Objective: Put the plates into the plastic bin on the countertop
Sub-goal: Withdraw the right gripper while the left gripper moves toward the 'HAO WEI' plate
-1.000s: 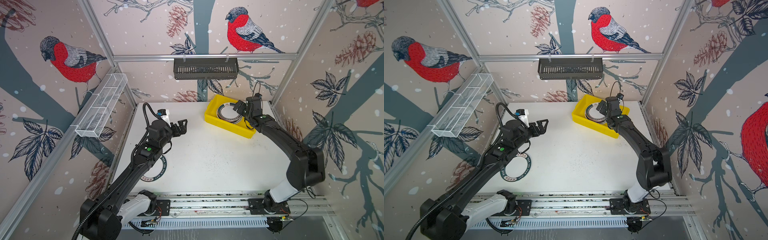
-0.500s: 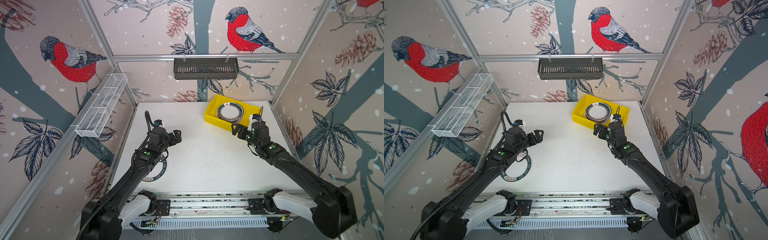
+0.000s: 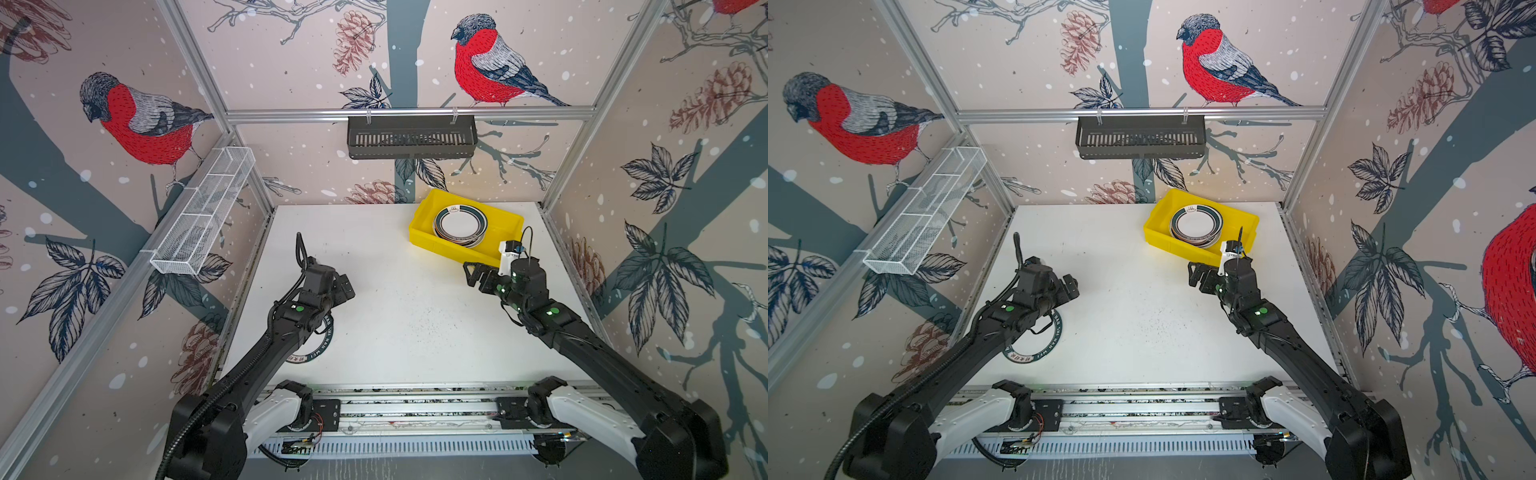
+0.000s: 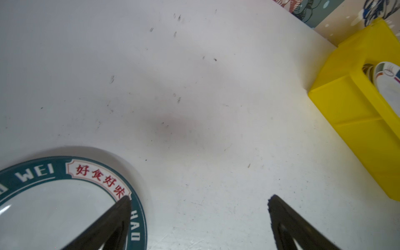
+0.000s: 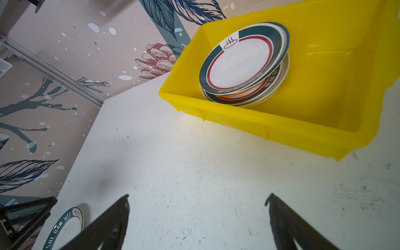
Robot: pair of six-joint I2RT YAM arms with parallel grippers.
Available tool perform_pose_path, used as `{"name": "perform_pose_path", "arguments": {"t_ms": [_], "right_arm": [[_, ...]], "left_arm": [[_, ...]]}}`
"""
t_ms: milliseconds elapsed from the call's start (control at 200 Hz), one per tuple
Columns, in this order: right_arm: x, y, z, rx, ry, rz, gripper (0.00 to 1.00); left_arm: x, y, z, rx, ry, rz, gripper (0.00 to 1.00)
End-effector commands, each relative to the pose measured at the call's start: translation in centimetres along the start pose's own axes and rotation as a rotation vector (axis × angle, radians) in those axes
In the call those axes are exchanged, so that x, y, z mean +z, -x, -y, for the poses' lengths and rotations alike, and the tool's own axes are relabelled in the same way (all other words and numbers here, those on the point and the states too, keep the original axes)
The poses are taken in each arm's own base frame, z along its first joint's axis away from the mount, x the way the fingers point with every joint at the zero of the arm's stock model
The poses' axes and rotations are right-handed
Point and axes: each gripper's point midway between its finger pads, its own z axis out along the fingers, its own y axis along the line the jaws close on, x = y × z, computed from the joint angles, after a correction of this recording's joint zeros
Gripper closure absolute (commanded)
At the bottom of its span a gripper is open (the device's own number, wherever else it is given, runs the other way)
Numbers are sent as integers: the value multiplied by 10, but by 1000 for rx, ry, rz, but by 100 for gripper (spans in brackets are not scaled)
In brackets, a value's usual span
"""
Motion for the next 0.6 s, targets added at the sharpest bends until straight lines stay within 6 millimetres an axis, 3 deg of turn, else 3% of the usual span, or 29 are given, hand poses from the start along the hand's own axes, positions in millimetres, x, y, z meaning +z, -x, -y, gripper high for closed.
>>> {"name": "perform_pose_path", "arguments": {"t_ms": [0,165,595], "right_arm": [[-1,3,-3,-12,19,16,0],[1,2,1,-2,8,8,0],[-6,0,-8,43,55,-24,0]], "left_arm": [[2,-9,-14,-66,42,0,2],[6,-20,3,-95,-95,-14,2],[14,-36,-21,-63,-12,-30,2]]}}
